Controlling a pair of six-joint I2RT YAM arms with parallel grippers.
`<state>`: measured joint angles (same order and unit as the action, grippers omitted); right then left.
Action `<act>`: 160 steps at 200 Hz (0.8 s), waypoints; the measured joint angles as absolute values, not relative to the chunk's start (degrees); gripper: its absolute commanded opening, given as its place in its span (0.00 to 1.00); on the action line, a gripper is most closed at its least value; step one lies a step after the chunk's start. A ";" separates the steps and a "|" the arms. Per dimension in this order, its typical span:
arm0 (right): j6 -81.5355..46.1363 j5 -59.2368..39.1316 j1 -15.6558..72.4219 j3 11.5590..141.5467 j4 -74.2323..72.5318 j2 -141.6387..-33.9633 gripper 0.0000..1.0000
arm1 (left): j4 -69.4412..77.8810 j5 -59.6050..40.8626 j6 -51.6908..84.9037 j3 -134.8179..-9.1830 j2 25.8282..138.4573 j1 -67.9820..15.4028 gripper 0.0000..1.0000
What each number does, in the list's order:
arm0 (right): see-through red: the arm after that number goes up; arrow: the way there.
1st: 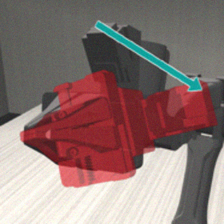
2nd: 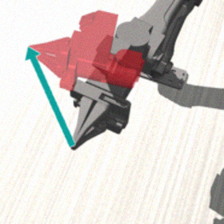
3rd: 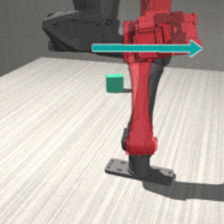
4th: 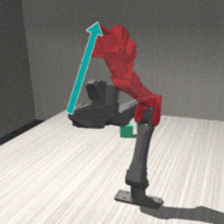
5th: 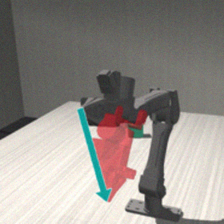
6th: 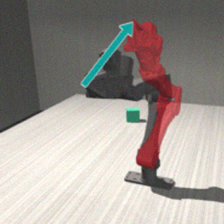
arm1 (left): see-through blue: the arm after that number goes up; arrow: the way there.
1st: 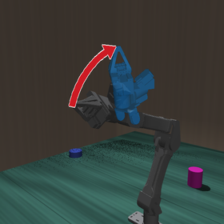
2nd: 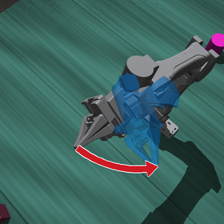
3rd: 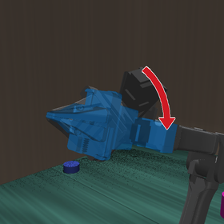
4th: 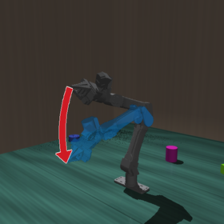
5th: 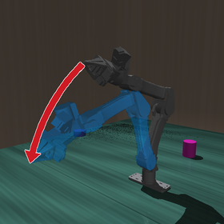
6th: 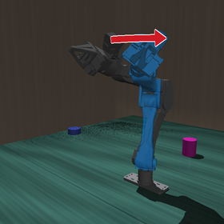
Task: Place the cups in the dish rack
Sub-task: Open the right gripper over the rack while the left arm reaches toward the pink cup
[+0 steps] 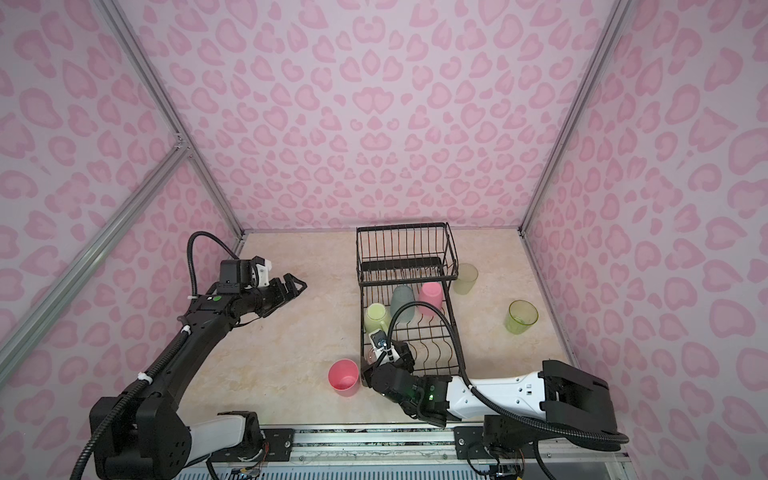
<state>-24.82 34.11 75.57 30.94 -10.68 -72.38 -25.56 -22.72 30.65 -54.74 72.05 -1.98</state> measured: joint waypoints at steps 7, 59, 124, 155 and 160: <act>-24.80 34.20 75.55 30.94 -10.48 -71.85 0.90 | -25.56 -22.72 30.65 -54.74 72.05 -1.98 0.98; -24.18 34.50 75.37 31.88 -7.84 -68.31 0.91 | -25.56 -22.70 30.65 -54.46 72.03 -1.98 0.98; -26.30 37.41 74.61 37.43 2.09 -63.90 0.88 | -28.25 -19.20 31.48 -54.22 72.05 -6.70 0.91; -30.59 37.54 70.98 39.13 10.33 -61.01 0.86 | -31.03 -15.79 31.94 -51.94 71.53 -13.39 0.90; -31.31 37.52 70.22 39.24 11.68 -60.53 0.86 | -31.62 -15.09 31.94 -51.62 71.31 -14.79 0.89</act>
